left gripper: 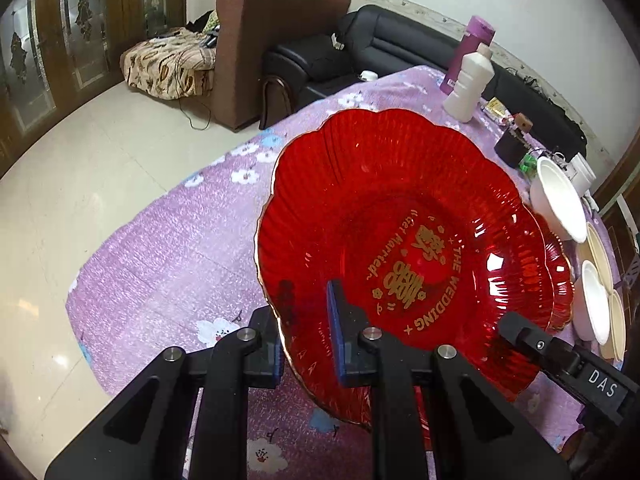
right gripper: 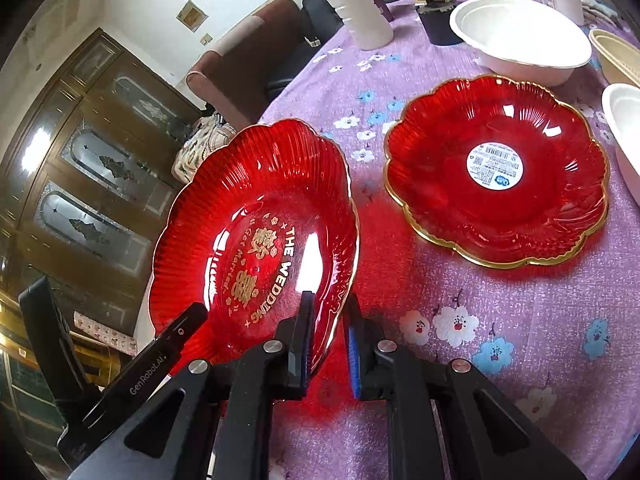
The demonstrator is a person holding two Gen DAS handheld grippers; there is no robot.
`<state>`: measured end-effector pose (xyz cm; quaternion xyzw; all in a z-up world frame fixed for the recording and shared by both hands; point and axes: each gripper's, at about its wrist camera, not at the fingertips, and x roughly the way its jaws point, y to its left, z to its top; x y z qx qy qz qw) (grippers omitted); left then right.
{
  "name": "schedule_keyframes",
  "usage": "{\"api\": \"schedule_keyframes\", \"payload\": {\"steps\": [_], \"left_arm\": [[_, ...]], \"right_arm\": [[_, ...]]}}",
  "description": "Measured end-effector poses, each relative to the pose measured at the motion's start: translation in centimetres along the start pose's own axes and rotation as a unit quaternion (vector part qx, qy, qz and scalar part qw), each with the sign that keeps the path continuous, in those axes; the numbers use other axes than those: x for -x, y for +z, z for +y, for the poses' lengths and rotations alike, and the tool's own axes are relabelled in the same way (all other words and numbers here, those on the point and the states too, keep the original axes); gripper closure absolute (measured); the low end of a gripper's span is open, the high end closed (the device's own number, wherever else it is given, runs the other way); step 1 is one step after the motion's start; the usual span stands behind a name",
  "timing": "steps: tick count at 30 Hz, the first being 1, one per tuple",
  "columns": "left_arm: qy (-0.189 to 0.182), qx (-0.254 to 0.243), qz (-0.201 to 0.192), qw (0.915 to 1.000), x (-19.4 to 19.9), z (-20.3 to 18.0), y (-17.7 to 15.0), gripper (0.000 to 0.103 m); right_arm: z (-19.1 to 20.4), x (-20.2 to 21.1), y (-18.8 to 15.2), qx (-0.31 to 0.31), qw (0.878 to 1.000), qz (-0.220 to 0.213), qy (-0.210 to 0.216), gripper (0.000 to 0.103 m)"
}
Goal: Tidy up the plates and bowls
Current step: 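Grasp the small red sticker plate with the right gripper while the left gripper holds the wedding plate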
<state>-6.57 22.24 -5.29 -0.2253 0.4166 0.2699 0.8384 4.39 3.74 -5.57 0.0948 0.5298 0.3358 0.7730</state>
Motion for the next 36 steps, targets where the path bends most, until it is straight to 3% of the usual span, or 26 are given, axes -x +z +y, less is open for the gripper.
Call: {"api": "schedule_keyframes", "payload": {"steps": [3,6,8,9,10,12,16,18,22,24,28,30,36], "left_arm": [[0.004,0.003,0.014,0.9999,-0.8,0.3,-0.2,0.086],[0.000,0.017,0.028,0.9995,-1.1,0.9,-0.1,0.086],[0.002,0.033,0.030,0.9990,-0.7,1.5,0.2,0.071],[0.002,0.044,0.027,0.9987,-0.4,1.9,0.4,0.054],[0.001,0.059,0.019,0.9981,0.2,2.3,0.6,0.045],[0.001,0.087,-0.012,0.9962,1.9,2.8,1.4,0.042],[-0.036,0.077,-0.050,0.9951,4.6,1.0,3.5,0.020],[-0.070,0.029,-0.041,0.9963,4.9,-2.0,5.2,0.019],[-0.103,-0.079,-0.009,0.9915,4.0,-9.1,7.3,0.020],[-0.123,-0.116,0.026,0.9853,2.5,-12.3,7.8,0.020],[-0.142,-0.154,0.092,0.9734,-1.0,-17.4,7.9,0.020],[-0.130,-0.169,0.118,0.9698,-2.9,-19.3,7.9,0.020],[-0.107,-0.188,0.138,0.9665,-6.1,-21.3,7.9,0.020]], "right_arm": [[-0.2,-0.7,-0.2,-0.004,1.000,0.012,-0.001,0.089],[-0.1,-0.9,-0.2,-0.008,1.000,0.016,0.010,0.081],[0.0,-0.5,-0.1,-0.005,1.000,0.011,0.016,0.081],[0.0,-0.1,-0.1,-0.002,1.000,0.006,0.015,0.080],[-0.1,0.3,-0.2,-0.001,1.000,0.000,0.012,0.080],[-0.7,1.8,-0.3,-0.009,1.000,-0.018,0.018,0.075],[-2.8,5.5,0.1,-0.035,0.997,-0.065,0.023,0.060],[-4.5,7.6,0.4,-0.056,0.994,-0.091,0.017,0.042],[-8.4,9.7,1.3,-0.107,0.988,-0.114,0.005,0.041],[-10.3,9.7,1.7,-0.140,0.984,-0.108,0.011,0.041],[-12.6,8.5,2.7,-0.171,0.981,-0.093,0.022,0.041],[-13.4,8.0,3.1,-0.181,0.979,-0.087,0.029,0.041],[-14.7,7.3,3.7,-0.195,0.977,-0.083,0.030,0.041]]}}
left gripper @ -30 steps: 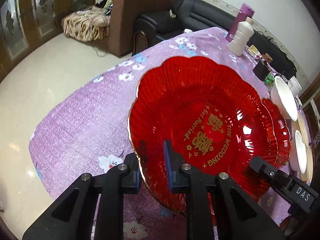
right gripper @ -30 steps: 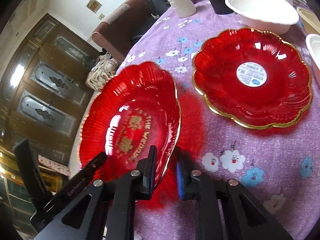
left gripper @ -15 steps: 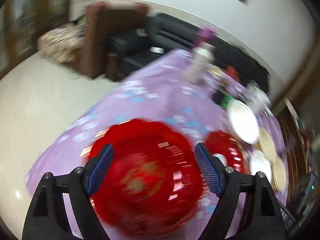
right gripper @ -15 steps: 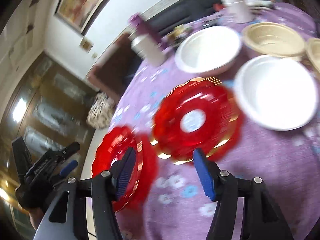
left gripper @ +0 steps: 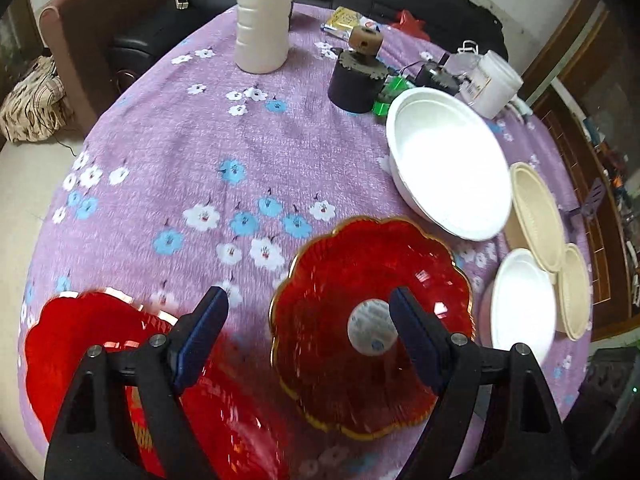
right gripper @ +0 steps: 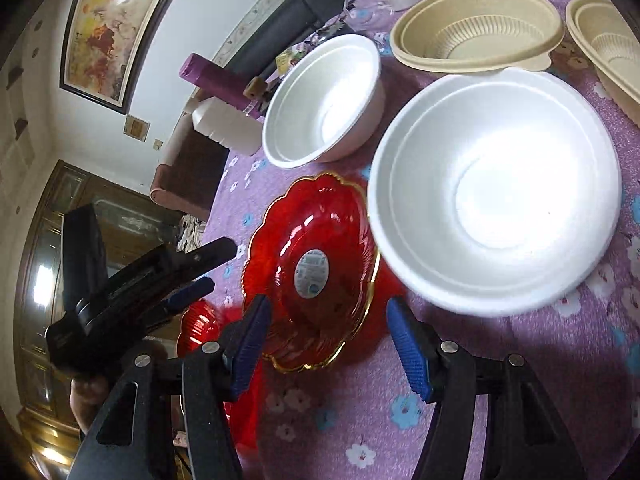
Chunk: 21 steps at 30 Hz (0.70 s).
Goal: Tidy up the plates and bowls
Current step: 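Grasp the small red sticker plate with the right gripper while the left gripper holds the wedding plate, then lift the small red plate with the right gripper over the wedding plate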
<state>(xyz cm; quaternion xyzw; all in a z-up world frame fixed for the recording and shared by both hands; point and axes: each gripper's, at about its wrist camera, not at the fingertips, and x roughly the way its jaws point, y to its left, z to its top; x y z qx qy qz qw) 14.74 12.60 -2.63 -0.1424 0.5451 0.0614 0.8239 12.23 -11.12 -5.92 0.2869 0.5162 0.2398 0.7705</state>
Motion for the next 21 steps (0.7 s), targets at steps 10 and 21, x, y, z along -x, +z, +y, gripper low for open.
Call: {"api": "schedule_keyframes", "payload": {"steps": [10,21], "left_arm": [[-0.011,-0.004,0.064,0.9979,-4.4,-0.4,0.9,0.044],[0.028,-0.039,0.053,0.9975,-3.5,-0.8,0.6,0.081]], "right_arm": [[-1.2,-1.8,0.7,-0.009,1.000,0.021,-0.013,0.066],[-1.2,-2.0,-0.1,0.009,0.999,0.022,-0.049,0.093]]}}
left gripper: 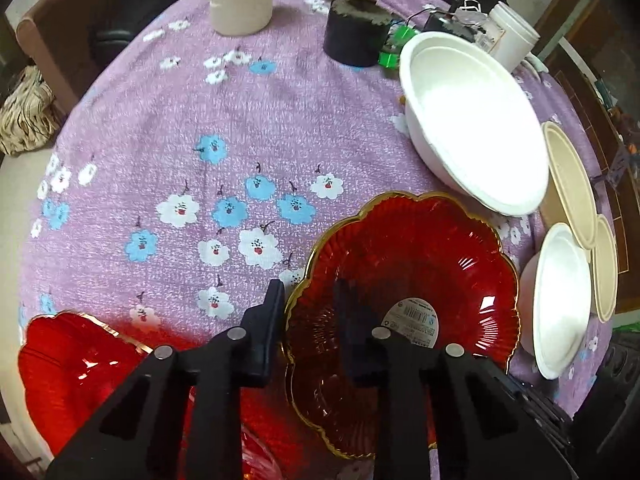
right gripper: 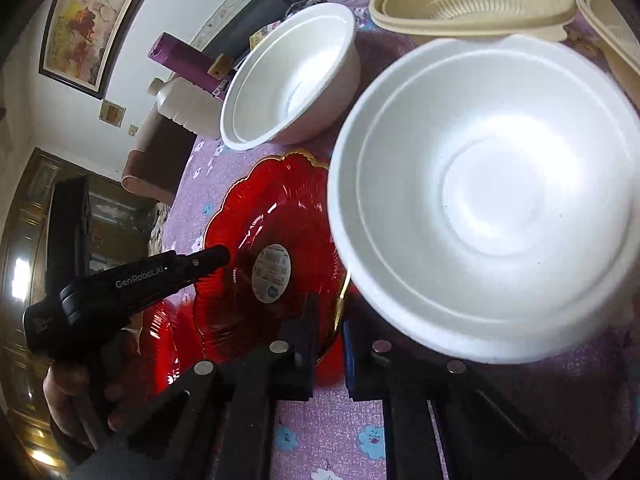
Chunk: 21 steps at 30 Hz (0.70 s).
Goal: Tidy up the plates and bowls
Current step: 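Lift the small red plate with the right gripper over the wedding plate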
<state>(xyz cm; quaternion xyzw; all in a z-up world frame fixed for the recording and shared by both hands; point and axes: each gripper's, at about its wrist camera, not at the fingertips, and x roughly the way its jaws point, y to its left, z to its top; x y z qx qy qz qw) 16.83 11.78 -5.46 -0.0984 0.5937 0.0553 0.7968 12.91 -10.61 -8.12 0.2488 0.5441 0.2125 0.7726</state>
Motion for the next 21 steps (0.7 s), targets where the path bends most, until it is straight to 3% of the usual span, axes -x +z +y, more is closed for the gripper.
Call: {"api": "schedule_keyframes", "payload": {"steps": [12,21], "left_arm": [[-0.018,0.009,-0.052,0.9985,5.8,0.6,-2.4,0.085],[-0.033,0.048,-0.109,0.9923,9.9,3.7,-5.1,0.085]], "right_arm": [[2.4,2.8,-1.6,0.037,0.999,-0.031,0.008,0.093],[6.4,5.9,-3.6,0.103,0.993,-0.062,0.013,0.093]]}}
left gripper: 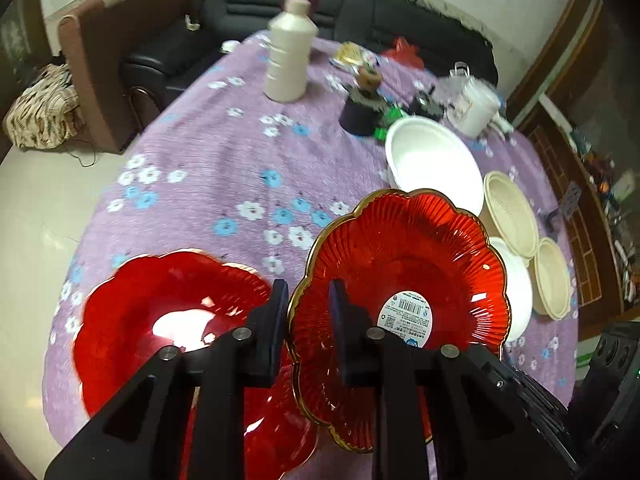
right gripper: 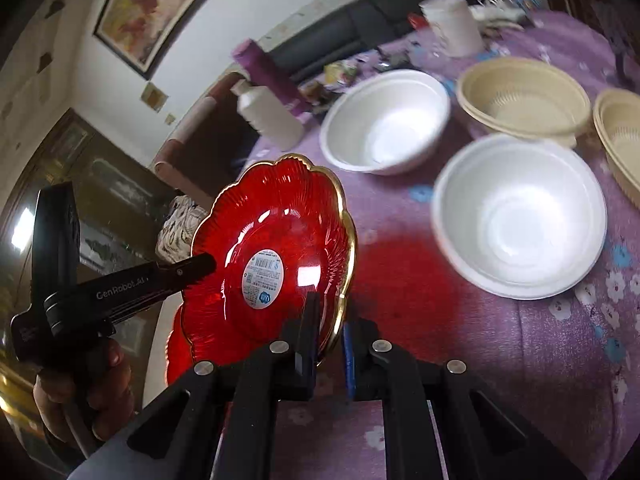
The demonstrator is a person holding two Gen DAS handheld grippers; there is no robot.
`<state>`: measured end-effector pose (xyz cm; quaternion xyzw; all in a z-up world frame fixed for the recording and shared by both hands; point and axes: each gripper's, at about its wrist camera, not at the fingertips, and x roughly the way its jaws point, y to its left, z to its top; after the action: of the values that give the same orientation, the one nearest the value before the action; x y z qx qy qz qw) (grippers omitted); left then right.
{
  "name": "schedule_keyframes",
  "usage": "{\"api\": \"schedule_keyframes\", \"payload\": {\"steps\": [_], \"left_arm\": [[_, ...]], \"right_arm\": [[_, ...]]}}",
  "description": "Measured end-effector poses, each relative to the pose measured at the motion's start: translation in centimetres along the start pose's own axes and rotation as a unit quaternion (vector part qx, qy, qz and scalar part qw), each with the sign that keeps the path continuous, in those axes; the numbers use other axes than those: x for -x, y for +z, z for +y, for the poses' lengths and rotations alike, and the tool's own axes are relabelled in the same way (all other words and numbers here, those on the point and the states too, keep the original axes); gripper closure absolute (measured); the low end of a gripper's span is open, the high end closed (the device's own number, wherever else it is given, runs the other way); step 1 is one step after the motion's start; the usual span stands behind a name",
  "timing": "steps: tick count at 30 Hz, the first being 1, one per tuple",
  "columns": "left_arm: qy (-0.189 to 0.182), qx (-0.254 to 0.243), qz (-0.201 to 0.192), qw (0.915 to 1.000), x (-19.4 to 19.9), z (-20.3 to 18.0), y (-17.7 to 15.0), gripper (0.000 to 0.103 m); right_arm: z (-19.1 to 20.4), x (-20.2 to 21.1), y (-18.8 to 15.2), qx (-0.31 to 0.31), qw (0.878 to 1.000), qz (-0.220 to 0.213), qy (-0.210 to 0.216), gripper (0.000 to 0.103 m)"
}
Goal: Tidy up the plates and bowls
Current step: 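Lift the small red plate with the right gripper over the wedding plate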
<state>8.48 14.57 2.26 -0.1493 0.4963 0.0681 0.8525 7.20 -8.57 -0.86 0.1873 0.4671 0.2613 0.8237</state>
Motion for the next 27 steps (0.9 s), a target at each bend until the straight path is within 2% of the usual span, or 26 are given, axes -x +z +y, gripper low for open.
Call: {"api": "schedule_keyframes", "payload": {"steps": [12,19,27], "left_arm": [[0.014,0.061,-0.091,0.9939,6.0,5.5,-3.9,0.085],[0.021,0.100,-0.094,0.9904,6.0,9.1,-5.8,0.085],[0.037,0.134,-0.070,0.9878,3.8,12.3,-7.8,0.085]], "right_arm": [[7.0,0.4,-1.6,0.084,0.996,-0.006,0.019,0.093],[9.9,-1.1,-2.5,0.116,0.993,0.004,0.027,0.094],[11.5,-4.4,-4.5,0.139,0.990,0.036,0.015,0.094]]}}
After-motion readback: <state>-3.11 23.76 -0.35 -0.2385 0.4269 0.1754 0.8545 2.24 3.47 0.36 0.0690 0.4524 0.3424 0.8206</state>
